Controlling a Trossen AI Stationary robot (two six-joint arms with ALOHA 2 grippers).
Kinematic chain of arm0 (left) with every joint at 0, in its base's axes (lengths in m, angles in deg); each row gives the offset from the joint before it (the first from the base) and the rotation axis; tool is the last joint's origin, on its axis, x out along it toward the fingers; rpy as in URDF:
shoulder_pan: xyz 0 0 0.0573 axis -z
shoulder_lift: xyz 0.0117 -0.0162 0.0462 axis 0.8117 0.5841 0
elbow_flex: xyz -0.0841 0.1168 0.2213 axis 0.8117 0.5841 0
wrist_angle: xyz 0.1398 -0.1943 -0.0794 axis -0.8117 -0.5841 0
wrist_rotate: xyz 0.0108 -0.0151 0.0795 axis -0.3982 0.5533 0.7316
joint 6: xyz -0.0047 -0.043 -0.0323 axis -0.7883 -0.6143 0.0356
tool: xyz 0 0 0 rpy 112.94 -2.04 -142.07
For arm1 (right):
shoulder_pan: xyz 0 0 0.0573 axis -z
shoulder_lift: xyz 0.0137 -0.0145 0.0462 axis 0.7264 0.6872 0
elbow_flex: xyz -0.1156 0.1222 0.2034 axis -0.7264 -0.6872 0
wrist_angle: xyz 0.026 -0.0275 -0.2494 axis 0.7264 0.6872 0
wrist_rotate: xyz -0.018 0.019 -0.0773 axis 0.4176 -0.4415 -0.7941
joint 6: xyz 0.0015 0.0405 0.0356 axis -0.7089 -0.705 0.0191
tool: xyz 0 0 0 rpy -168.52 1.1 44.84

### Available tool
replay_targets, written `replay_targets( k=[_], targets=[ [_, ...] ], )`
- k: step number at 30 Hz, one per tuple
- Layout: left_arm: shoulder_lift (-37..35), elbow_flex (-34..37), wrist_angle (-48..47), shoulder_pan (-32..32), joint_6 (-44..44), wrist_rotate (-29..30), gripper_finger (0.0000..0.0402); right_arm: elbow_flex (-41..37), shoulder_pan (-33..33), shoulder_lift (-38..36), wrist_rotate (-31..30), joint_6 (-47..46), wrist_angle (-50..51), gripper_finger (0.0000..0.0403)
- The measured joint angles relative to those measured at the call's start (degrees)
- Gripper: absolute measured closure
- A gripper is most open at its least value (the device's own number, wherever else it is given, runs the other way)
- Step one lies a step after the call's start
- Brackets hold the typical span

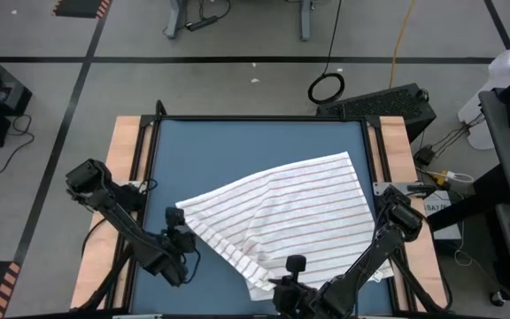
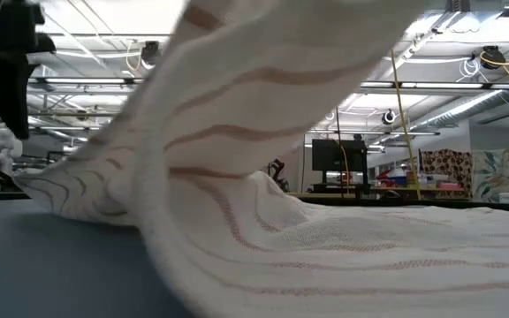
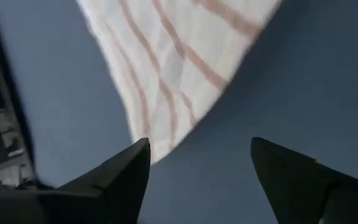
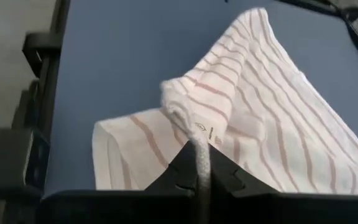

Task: Roll towel
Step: Fold the white towel

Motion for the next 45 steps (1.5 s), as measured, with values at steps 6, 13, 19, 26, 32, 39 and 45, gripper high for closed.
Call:
replay_targets(
  k=[6, 13, 19, 26, 32, 39, 45],
  targets=[
    [0.0, 4.5, 6.0, -2.8, 6.6, 0.5, 0.0121, 0.0, -0.4, -0.1, 1.2, -2.0, 3.4, 0.0403],
    [0.0, 6.2, 7.0, -6.9, 11.3, 3.7, 0.0174, 0.0, -0.9, -0.3, 1.2, -2.9, 5.0, 0.0403],
    [0.0, 6.2, 9.8, -10.7, 15.5, 3.5, 0.0331, 0.0, -1.1, -2.8, -3.0, -4.3, 9.2, 0.0403],
    [-1.4, 6.1, 10.0, -13.7, 15.7, 5.7, 0.0375, 0.0, -1.1, -6.8, -2.9, -7.4, 16.1, 0.0403],
    [-3.6, 6.1, 11.1, -13.8, 9.1, -0.1, 0.0366, 0.0, -1.3, -7.9, 1.9, -6.4, 18.9, 0.0403],
    [-6.0, 6.1, 11.1, -8.8, 7.7, -6.2, 0.0287, 0.0, -1.7, -8.2, 4.5, -6.8, 19.9, 0.0403],
    [-6.4, 6.1, 12.0, -4.9, 4.9, -4.3, 0.0194, 0.0, -1.8, -8.2, 4.8, -7.7, 19.9, 0.0403]
  ],
)
